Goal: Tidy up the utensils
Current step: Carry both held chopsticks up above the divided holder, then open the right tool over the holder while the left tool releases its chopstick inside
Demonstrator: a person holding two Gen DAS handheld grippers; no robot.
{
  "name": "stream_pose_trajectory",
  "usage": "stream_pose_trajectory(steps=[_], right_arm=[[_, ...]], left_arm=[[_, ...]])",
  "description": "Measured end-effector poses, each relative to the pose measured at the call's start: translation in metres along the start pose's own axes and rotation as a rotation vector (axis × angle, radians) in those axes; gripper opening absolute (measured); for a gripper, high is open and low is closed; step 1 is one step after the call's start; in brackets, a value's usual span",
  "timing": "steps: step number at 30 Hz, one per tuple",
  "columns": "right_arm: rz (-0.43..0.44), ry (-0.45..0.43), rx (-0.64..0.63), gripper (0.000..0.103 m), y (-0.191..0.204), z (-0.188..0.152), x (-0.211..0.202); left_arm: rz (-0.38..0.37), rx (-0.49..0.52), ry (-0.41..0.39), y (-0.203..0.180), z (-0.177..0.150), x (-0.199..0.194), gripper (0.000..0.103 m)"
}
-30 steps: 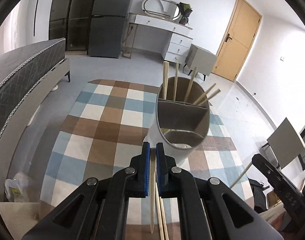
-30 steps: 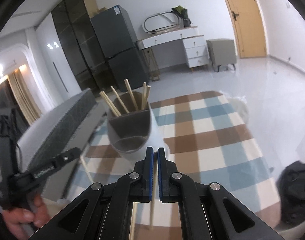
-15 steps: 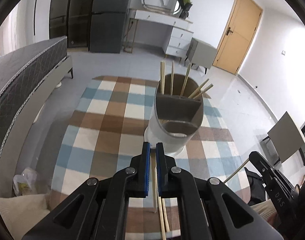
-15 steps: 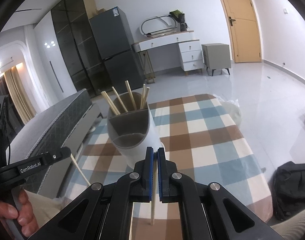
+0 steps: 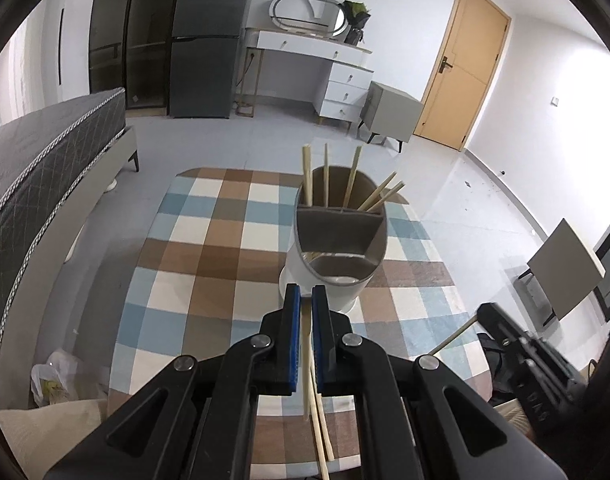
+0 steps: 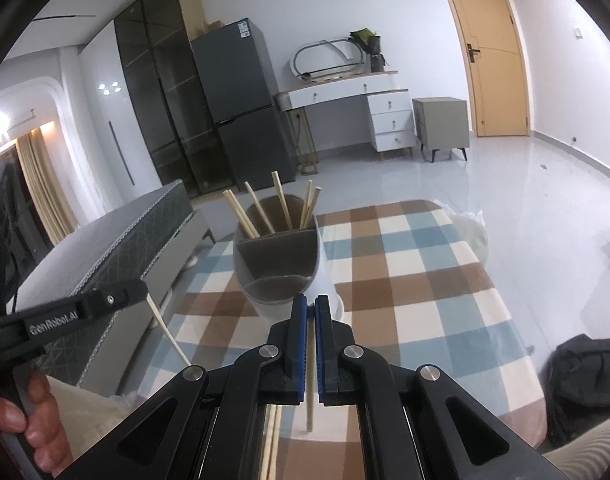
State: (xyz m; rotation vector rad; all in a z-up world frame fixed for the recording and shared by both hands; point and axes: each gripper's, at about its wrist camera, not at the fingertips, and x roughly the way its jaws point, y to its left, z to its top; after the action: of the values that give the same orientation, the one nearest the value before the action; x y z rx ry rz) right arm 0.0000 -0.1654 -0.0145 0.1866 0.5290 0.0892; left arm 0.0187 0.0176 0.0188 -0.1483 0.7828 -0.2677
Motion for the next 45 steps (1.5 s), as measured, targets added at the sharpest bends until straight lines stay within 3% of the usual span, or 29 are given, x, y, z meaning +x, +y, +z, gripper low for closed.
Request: stream_pose_trajectory(steps=[9, 20, 29, 37, 45], right_arm=[[0.013, -0.057, 0.025, 0.003, -0.003, 0.032, -0.010], [0.043, -0.176, -0.023, 0.003, 0.004, 0.120, -0.020], [0.094, -0.248, -0.135, 0.003, 0.032, 0.180, 0.000], [0.106, -0.232, -0.194, 0.003, 0.047, 0.192, 0.042], [0.103, -0.180, -0.208, 0.003, 0.046, 0.179, 0.064]], left_arm=[[-0.036, 0.013, -0.048, -0.009, 0.033, -0.011, 0.001], [-0.094, -0.045, -0.122, -0.009, 0.102, -0.016, 0.001], [-0.095, -0.098, -0.204, 0.005, 0.148, 0.001, 0.001], [-0.100, -0.137, -0.206, 0.020, 0.163, 0.034, 0.001], [-0.116, -0.126, -0.189, 0.027, 0.151, 0.061, 0.001]])
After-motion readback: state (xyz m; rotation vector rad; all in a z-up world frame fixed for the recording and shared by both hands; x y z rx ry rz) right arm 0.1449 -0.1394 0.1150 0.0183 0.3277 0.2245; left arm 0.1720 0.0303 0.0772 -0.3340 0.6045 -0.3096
